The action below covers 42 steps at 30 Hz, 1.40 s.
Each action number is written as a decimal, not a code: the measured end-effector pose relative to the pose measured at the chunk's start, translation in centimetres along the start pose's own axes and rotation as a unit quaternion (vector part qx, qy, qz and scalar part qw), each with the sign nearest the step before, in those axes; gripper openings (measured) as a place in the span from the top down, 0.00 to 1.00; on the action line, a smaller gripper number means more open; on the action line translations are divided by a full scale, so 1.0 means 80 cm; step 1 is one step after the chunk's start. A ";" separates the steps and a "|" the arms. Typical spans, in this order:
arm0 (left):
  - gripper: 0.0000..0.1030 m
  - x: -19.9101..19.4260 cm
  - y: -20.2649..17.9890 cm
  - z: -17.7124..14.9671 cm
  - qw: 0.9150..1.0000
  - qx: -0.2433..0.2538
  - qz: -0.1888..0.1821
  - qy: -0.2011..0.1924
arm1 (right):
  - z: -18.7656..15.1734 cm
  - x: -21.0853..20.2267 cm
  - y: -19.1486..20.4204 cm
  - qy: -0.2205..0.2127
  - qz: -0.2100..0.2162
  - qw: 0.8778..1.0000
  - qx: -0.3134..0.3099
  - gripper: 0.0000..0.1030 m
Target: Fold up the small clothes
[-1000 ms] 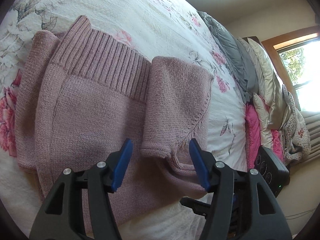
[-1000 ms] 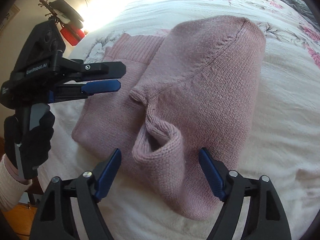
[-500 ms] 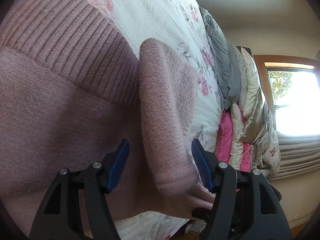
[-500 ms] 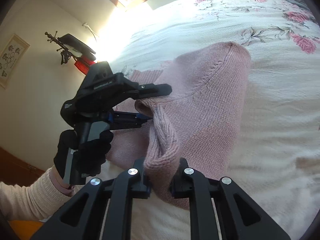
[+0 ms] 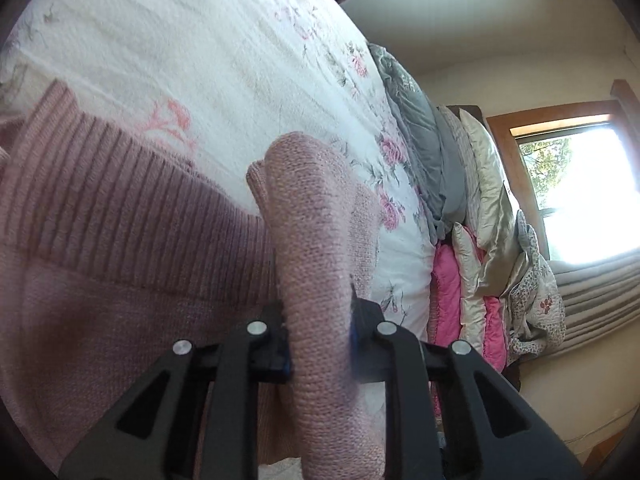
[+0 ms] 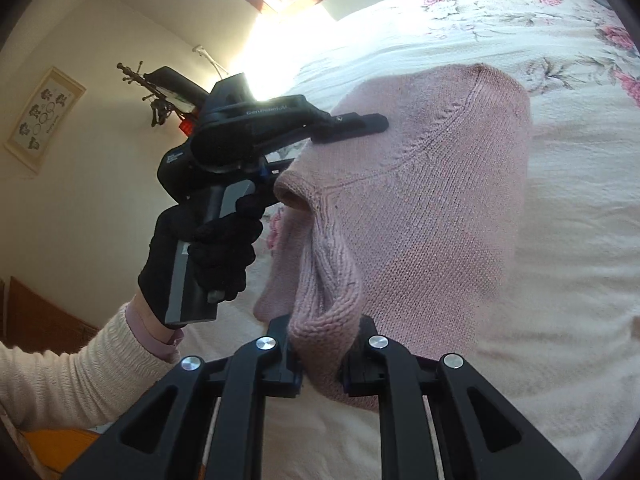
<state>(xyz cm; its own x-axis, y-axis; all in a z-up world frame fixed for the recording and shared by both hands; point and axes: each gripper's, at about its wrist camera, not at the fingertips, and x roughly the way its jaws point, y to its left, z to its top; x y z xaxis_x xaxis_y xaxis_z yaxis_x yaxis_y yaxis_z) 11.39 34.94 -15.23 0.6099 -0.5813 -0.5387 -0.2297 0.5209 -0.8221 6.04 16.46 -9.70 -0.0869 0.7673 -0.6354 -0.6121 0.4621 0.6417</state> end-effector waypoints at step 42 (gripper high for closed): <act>0.72 -0.190 0.026 -0.066 0.982 0.101 0.091 -0.131 | 0.137 0.053 -0.031 0.004 -0.075 0.995 -0.063 0.40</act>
<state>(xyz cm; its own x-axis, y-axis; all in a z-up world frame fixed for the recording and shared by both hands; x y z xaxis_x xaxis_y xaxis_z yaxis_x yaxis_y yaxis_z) -2.34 41.56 -9.69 0.7526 -0.3012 -0.5856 -0.2131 0.7300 -0.6493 15.76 23.45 -9.29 0.0066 0.6908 -0.7231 -0.7119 0.5111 0.4817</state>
